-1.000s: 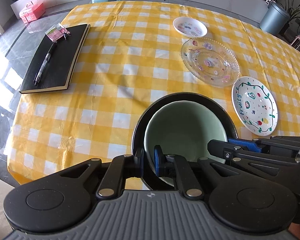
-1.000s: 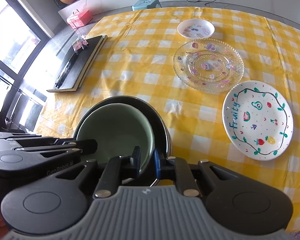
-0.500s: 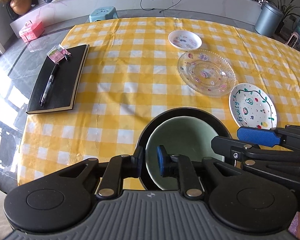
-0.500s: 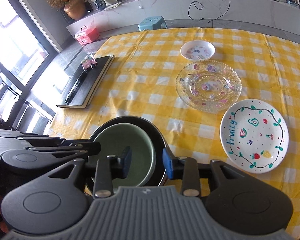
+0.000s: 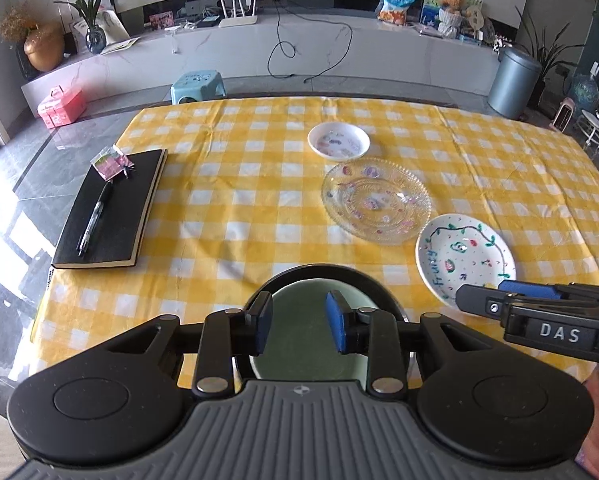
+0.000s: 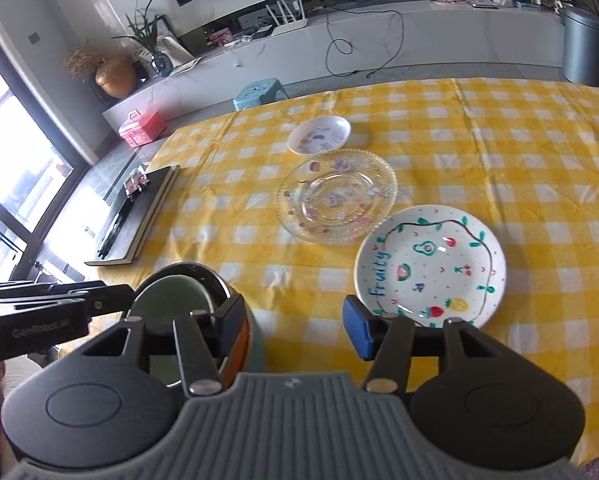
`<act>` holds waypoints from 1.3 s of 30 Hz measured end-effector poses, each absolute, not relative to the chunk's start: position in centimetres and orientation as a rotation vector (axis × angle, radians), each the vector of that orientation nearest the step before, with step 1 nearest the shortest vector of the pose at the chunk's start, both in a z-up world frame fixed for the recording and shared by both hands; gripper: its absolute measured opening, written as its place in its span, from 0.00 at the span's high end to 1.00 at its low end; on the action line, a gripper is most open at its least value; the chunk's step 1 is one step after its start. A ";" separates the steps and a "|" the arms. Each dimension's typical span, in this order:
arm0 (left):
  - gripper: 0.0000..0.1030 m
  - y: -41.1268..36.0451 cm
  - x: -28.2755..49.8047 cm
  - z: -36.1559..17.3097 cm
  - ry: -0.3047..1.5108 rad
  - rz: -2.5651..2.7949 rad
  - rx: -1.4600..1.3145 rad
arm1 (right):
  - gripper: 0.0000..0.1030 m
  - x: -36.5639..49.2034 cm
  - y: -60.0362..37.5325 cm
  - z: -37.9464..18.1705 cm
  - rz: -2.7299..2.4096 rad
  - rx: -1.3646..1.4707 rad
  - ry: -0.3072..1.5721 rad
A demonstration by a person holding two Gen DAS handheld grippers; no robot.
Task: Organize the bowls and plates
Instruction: 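Open the left gripper off the green bowl rim and lift away, then reach the left gripper to the white Fruity plate and grasp its rim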
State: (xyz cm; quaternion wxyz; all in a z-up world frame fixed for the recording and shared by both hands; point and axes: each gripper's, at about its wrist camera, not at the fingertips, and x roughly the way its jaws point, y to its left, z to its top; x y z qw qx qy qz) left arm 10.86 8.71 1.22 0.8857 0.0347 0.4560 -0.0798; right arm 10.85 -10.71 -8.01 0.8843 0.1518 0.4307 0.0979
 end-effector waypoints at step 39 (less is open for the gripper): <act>0.67 -4.7 10.3 -8.3 0.823 -0.163 -0.173 | 0.53 8.0 -23.0 -15.0 -0.006 0.338 0.689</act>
